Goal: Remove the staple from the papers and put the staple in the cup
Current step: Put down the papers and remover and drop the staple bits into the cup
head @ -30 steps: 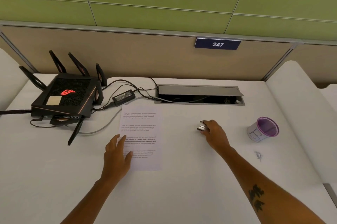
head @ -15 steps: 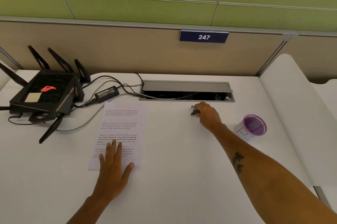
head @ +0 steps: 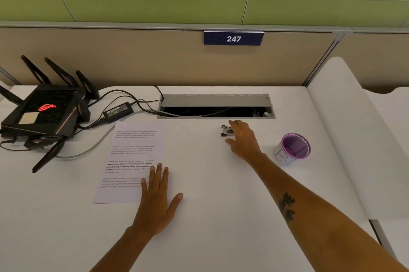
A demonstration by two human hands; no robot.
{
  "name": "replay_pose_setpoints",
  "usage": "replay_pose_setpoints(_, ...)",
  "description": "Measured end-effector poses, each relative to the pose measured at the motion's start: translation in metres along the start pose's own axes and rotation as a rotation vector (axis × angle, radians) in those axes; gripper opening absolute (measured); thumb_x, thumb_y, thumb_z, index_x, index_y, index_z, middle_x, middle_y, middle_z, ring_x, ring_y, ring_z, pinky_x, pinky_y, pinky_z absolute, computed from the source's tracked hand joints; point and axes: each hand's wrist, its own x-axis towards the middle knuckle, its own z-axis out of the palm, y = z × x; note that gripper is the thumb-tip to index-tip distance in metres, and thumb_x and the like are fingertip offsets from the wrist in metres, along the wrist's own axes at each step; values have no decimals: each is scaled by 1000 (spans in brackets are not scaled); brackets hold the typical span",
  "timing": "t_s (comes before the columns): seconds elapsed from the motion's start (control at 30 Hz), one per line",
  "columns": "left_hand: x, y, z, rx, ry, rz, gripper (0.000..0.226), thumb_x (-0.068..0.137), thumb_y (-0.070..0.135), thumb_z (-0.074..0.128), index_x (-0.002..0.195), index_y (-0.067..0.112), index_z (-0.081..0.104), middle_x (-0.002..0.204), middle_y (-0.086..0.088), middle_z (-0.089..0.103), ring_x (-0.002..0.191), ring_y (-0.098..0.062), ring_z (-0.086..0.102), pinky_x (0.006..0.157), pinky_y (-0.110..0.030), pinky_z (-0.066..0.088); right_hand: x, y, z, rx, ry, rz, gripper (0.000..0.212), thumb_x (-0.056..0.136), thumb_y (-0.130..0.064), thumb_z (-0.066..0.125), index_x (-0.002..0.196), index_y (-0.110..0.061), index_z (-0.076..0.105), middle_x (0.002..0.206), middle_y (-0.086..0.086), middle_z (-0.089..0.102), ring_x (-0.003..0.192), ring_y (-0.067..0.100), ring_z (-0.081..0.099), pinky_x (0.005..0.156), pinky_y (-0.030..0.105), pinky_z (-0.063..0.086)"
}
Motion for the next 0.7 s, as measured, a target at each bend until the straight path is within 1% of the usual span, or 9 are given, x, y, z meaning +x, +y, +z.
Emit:
replay_pose_setpoints(0.13, 0, 18, 10, 1, -26, 40, 103, 87, 86, -4, 164, 17, -14, 174, -4, -24, 161, -24, -24, 133, -55, -7, -46, 7, 13, 42, 103, -77, 61, 98, -29, 71, 151, -7, 50, 154, 12, 51, 144, 29, 46, 120, 41, 41)
replay_pose_setpoints(0.23, -1, 32, 20, 14, -52, 75, 103, 89, 84, -3, 165, 16, -13, 175, -4, -24, 161, -23, -25, 132, -53, -8, -88, 23, 26, 44, 122, -111, 57, 101, -34, 65, 151, -11, 51, 155, 9, 51, 145, 27, 45, 119, 41, 41)
replay_pose_setpoints(0.4, -3, 59, 38, 48, -118, 130, 97, 94, 77, 12, 166, 17, -14, 173, -3, -30, 159, -23, -30, 132, -54, -8, -150, 61, 34, 10, 149, -113, 55, 103, -41, 58, 152, -16, 49, 156, 3, 51, 146, 23, 45, 120, 41, 41)
replay_pose_setpoints(0.57, -7, 84, 56, 85, -211, 164, 102, 93, 80, 15, 166, 16, -16, 171, -5, -34, 158, -26, -32, 131, -60, -8, -197, 106, 24, -90, 191, 20, 57, 103, -48, 52, 152, -19, 48, 156, 2, 51, 144, 24, 47, 119, 43, 42)
replay_pose_setpoints(0.63, -7, 92, 62, 117, -240, 144, 108, 90, 85, 17, 164, 16, -23, 169, -5, -39, 157, -27, -35, 129, -61, -15, -211, 123, 19, -134, 207, 112, 63, 102, -53, 49, 153, -17, 45, 158, 4, 48, 146, 26, 45, 120, 44, 40)
replay_pose_setpoints(0.7, -6, 99, 66, 114, -264, 105, 116, 85, 90, 22, 160, 20, -32, 165, -3, -46, 154, -26, -42, 126, -60, -22, -221, 136, 16, -183, 217, 226, 72, 100, -57, 47, 156, -13, 39, 164, 8, 41, 151, 30, 38, 123, 48, 35)
